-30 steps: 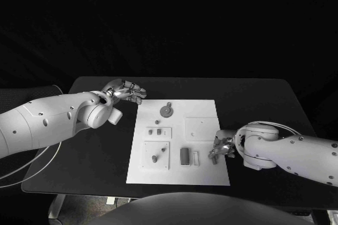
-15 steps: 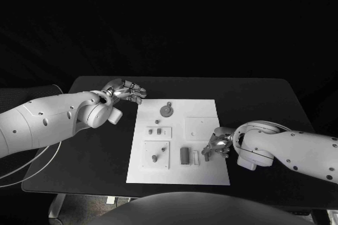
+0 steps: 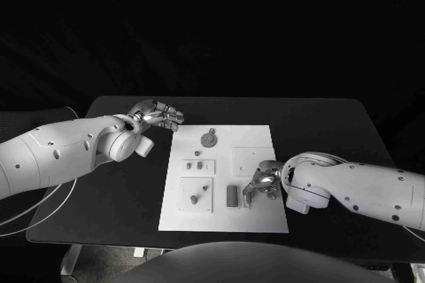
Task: Assemble the parts on the task board
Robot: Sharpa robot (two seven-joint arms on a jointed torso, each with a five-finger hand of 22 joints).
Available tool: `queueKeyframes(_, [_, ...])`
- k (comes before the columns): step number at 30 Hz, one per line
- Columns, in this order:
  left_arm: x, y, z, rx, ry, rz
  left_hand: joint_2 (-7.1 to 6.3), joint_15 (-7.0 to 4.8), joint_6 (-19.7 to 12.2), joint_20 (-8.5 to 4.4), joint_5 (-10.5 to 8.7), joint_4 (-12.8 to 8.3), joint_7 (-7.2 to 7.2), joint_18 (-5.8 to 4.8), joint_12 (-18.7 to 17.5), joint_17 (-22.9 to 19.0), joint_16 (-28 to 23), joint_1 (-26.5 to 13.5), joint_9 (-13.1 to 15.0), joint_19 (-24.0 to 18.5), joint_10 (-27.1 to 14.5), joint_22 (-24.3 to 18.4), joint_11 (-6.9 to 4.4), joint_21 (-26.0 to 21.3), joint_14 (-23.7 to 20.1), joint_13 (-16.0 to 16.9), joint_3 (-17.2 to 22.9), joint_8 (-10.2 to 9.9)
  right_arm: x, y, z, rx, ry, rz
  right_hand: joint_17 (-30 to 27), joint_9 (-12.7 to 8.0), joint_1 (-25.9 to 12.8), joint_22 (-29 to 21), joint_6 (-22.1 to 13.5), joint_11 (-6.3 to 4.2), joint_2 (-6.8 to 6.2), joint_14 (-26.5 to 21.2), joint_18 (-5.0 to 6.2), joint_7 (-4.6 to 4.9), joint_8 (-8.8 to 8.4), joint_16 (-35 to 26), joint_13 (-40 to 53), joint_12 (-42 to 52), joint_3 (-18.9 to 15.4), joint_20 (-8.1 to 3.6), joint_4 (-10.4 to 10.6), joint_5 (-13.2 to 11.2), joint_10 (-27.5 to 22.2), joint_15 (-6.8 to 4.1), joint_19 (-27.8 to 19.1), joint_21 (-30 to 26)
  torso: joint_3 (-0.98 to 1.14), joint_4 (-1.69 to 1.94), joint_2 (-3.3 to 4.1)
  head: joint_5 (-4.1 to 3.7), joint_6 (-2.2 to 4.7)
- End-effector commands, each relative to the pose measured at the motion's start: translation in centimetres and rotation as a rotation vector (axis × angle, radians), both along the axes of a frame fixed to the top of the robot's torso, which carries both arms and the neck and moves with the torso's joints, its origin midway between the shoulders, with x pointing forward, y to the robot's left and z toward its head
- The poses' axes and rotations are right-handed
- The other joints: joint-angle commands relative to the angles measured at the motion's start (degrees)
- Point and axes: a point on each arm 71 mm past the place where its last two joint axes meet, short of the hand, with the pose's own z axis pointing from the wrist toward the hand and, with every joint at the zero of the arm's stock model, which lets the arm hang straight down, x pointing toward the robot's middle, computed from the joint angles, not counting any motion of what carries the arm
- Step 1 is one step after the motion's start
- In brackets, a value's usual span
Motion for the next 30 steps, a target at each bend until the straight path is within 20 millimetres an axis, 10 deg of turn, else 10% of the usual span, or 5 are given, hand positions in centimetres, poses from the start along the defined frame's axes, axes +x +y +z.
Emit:
queueKeyframes(1, [-0.02, -0.26, 0.07, -0.007, 0.002, -0.018, 0.3, 0.22, -0.3, 0.04, 0.38, 0.3, 0.05, 0.52, -0.1, 0.1, -0.3, -0.4, -0.1, -0.2, 0.2, 0.1, 0.2, -0.2, 0.0, -0.1, -0.1, 0.2, -0.16, 0.43, -0.23, 0.012, 0.008, 0.018, 0.0, 0.1, 1.7, 1.1, 0.1, -0.06, 1.42, 0.4, 1.17, 0.39, 0.35, 0.1, 0.0, 0.0, 2.8, -0.03, -2.3, 0.2, 0.5, -0.24, 0.5, 0.2, 0.02, 0.02, 0.0, 0.11, -0.05])
queueKeyframes(30, [-0.07, -0.25, 0.04, -0.005, 0.006, -0.018, 0.27, 0.23, -0.3, 0.05, 0.36, 0.4, 0.07, 0.51, -0.1, 0.3, -0.4, -0.4, -0.1, -0.2, 0.1, 0.1, 0.21, -0.3, 0.0, -0.1, -0.1, 0.3, -0.27, 0.57, -0.9, -0.031, 0.004, 0.061, -0.1, 0.1, 1.4, 1.0, 0.1, -0.03, 1.52, 0.4, 1.17, 0.41, 0.33, 0.1, 0.0, 0.0, 2.9, 0.01, -2.3, 0.2, 0.5, -0.25, 0.5, 0.2, 0.05, -0.09, 0.02, 0.31, -0.05])
